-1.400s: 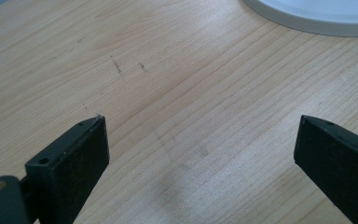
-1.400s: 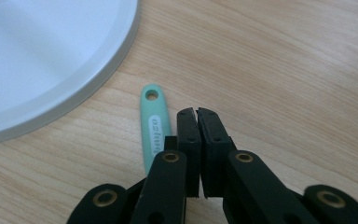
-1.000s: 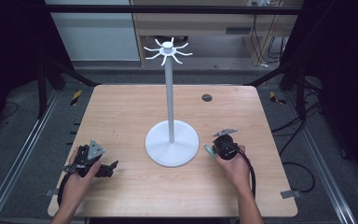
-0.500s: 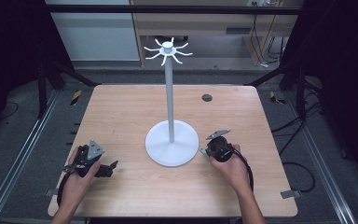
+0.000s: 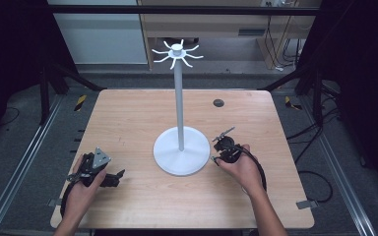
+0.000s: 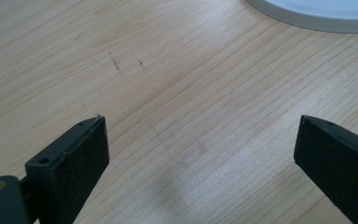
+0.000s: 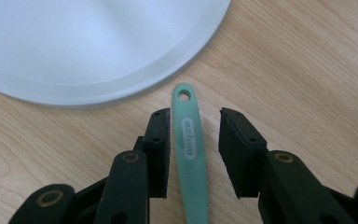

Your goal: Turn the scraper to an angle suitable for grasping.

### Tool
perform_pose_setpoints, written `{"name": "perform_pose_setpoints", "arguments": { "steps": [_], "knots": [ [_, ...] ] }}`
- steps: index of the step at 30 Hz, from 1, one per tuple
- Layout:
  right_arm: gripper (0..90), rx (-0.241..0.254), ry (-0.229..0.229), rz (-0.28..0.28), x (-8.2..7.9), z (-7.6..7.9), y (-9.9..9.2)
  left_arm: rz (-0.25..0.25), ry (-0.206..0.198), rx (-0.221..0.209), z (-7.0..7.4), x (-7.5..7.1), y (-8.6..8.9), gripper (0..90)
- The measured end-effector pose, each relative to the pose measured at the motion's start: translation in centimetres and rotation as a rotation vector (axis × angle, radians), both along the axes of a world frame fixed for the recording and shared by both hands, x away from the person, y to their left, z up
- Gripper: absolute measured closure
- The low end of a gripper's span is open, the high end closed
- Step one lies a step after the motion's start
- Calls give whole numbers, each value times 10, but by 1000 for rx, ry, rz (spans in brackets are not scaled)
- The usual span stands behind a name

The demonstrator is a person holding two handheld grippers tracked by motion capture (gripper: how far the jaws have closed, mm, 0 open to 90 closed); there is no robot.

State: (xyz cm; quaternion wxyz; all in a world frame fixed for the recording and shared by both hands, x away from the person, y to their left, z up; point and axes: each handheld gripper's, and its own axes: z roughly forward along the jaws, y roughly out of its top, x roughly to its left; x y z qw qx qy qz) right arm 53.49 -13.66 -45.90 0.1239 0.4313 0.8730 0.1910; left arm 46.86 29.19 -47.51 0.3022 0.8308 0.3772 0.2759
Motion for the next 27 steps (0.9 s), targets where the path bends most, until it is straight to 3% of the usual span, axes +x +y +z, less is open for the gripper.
{"name": "perform_pose_setpoints", "arguments": {
  "steps": [8, 27],
  "knots": [
    [653, -35, 46, 12, 6, -4, 4, -2, 2, 6, 0, 0, 0, 29],
    [709, -23, 101, 9, 12, -9, 4, 0, 3, 3, 0, 0, 0, 29]
  ]
}}
